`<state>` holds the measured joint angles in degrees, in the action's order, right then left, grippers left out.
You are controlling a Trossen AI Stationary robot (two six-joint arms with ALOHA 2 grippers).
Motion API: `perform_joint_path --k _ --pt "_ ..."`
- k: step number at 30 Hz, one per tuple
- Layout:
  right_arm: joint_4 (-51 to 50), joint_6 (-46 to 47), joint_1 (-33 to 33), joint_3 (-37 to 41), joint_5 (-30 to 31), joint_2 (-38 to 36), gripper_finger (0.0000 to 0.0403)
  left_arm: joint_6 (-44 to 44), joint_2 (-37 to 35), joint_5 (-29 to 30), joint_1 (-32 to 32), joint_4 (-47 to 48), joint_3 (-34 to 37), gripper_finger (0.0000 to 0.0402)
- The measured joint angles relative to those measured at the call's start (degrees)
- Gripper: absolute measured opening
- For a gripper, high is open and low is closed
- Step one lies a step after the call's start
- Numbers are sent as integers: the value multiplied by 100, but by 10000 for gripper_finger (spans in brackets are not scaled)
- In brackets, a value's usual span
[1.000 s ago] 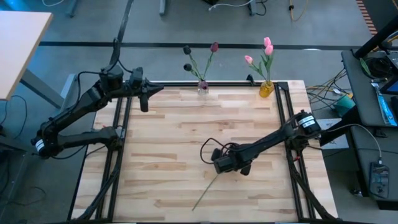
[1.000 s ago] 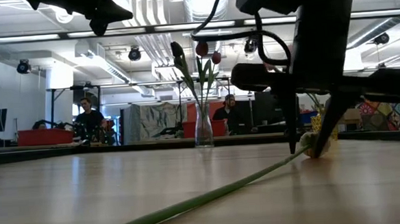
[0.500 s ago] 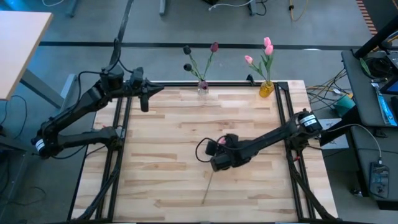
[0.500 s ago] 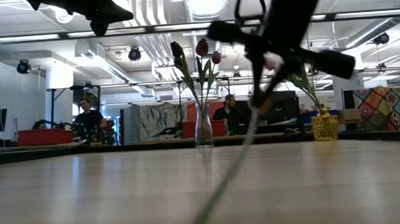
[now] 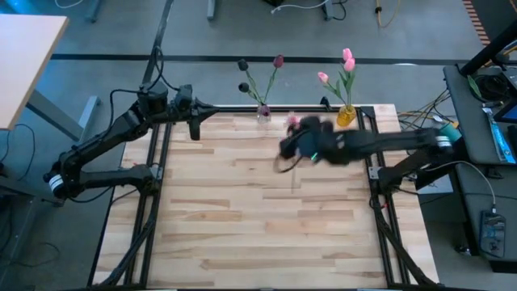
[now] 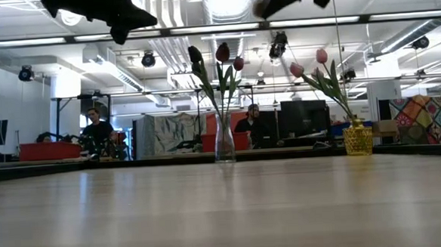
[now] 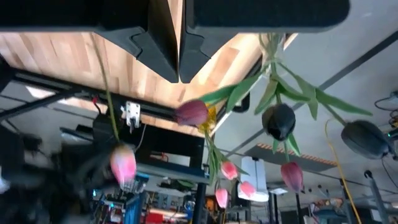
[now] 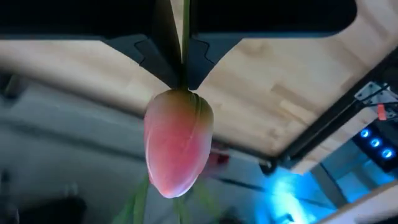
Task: Sort flowers into vase by color
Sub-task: Put the pink tulip into the yellow crystal vase
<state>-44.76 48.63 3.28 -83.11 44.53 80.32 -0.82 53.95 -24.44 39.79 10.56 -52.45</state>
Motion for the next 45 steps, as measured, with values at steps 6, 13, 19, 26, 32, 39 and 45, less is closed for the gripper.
perform_joint_path --k 6,13,19,26,32,39,45 --pt "568 -2912 -1218 2 -1324 -1186 9 -224 285 6 0 -588 0 0" --pt "655 -4627 -2798 119 -2256 -1987 9 -338 581 403 4 -1207 0 0" --pt "1066 -5443 -3693 772 -2399 -2582 9 -337 704 523 7 -1439 -18 0" --pt "2199 -5945 -4341 1800 -2347 -3274 9 -330 737 610 7 -1483 -77 0" --pt "3310 -6292 -4632 2682 -2121 -3595 9 -267 730 794 7 -1483 -184 0" --pt "4382 -6582 -4777 3287 -1986 -3633 9 -120 728 891 7 -1475 -316 0" --pt "4730 -6742 -4794 3513 -1888 -3621 9 -120 724 891 7 -1476 -343 0"
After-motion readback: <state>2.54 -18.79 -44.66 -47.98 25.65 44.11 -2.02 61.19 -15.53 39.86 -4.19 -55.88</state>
